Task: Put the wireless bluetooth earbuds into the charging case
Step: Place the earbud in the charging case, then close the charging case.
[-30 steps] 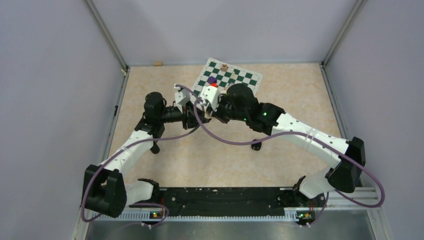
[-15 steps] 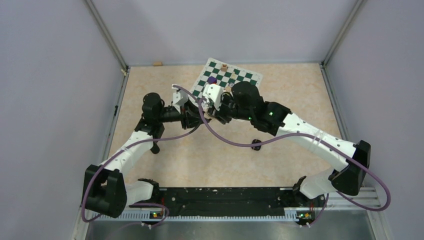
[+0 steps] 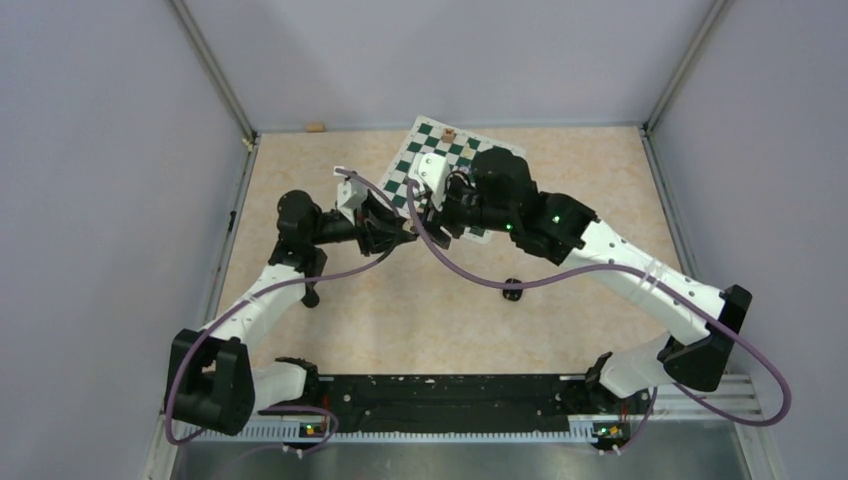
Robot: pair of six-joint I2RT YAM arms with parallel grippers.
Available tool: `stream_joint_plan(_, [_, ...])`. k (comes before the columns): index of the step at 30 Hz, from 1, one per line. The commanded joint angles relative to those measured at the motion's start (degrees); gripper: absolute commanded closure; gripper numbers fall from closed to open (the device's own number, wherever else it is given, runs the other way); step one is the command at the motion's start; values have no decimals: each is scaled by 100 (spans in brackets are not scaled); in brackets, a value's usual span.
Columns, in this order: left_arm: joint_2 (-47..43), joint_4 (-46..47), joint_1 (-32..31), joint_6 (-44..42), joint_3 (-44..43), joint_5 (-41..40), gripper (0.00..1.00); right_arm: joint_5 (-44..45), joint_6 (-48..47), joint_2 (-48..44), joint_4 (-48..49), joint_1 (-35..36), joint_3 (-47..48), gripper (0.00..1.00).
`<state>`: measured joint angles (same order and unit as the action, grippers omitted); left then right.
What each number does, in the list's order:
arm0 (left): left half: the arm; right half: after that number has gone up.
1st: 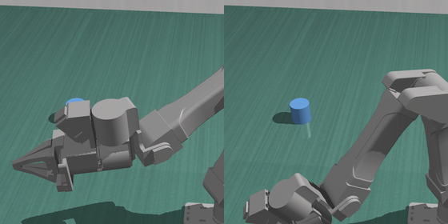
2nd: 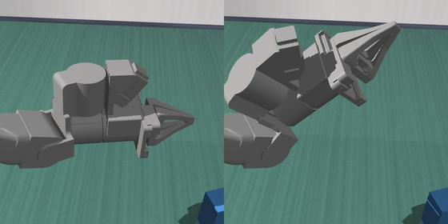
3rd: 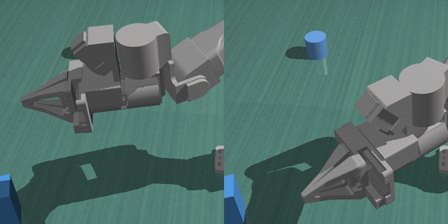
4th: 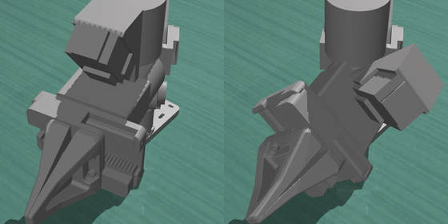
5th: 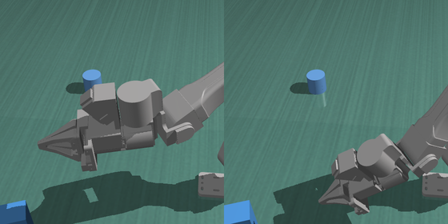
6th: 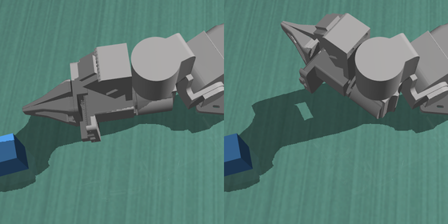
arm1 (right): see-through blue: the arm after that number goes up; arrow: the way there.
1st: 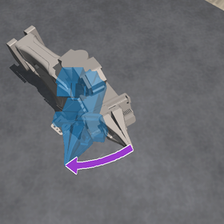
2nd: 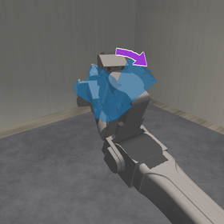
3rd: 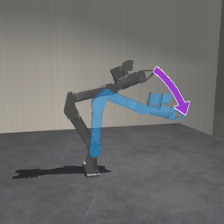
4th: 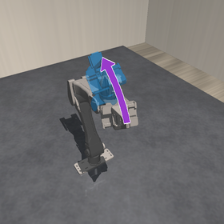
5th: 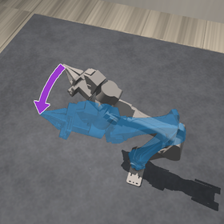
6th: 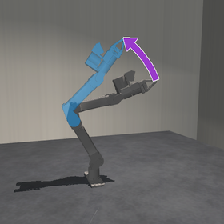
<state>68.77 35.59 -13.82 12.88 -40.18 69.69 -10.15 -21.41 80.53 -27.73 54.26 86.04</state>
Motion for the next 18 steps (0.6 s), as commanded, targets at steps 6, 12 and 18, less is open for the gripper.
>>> stream_joint_plan(6, [-106, 3044, 122, 1720, 770, -200, 100, 45, 288, -554, -145, -607, 769, 27])
stream_joint_plan(12, [2, 4539, 143, 2645, 1154, -871, 100, -26, 148, -527, 86, -699, 305, 24])
stream_joint_plan(18, [-73, 4858, 144, 2967, 1270, -1050, 100, -191, 375, -367, 359, -699, 136, 24])
